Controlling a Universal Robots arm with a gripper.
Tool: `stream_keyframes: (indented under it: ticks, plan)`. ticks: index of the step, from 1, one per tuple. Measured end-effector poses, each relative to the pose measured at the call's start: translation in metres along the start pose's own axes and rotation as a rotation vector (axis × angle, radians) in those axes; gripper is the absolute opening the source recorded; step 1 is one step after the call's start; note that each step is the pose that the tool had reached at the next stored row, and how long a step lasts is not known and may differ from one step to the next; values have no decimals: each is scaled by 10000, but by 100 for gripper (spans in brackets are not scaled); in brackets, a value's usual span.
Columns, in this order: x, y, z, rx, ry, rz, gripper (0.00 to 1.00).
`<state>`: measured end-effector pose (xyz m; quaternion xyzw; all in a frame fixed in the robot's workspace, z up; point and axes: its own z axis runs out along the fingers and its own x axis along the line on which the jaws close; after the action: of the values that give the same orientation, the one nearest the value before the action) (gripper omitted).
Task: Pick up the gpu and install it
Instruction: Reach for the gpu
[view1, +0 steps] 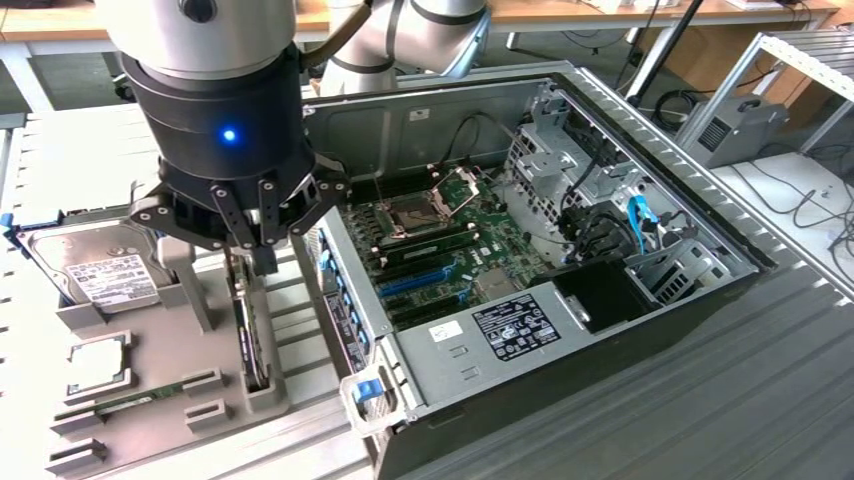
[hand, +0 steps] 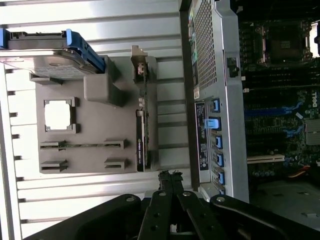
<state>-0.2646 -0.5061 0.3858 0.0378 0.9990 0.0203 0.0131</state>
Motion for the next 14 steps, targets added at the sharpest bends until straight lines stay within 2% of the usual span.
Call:
stream_keyframes:
  ticks: [14]
  plan:
    - [-4, -56, 1, 4, -1, 0, 11]
